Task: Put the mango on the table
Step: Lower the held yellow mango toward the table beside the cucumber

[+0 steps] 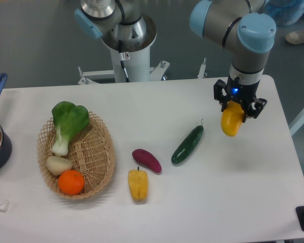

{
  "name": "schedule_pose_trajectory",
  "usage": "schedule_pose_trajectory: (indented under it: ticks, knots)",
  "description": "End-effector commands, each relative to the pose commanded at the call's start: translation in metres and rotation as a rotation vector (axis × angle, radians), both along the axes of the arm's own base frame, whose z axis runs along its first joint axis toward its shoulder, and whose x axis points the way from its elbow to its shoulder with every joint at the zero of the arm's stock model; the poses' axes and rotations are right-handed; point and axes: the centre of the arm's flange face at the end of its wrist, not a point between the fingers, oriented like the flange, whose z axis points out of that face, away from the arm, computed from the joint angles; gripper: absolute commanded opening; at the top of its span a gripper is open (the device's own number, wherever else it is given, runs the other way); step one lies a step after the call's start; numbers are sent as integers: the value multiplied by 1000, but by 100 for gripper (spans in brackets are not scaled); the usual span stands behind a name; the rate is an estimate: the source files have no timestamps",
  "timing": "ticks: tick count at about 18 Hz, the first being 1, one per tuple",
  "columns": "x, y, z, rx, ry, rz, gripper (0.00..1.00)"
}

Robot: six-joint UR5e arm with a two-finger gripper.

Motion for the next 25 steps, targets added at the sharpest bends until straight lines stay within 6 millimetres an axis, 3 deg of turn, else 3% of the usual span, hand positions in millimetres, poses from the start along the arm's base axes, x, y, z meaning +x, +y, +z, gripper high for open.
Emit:
schedule_pose_trajectory:
  ticks: [8, 12, 17, 21, 25]
  knots:
    - [-10, -3, 1, 29, -2, 15, 18]
    - [-21, 2, -30, 12, -44, 22, 18]
    - [-34, 7, -53, 2, -73, 16, 18]
    - [-43, 12, -90, -4, -77, 18, 18]
    - [-42, 32, -111, -6, -88, 39, 19]
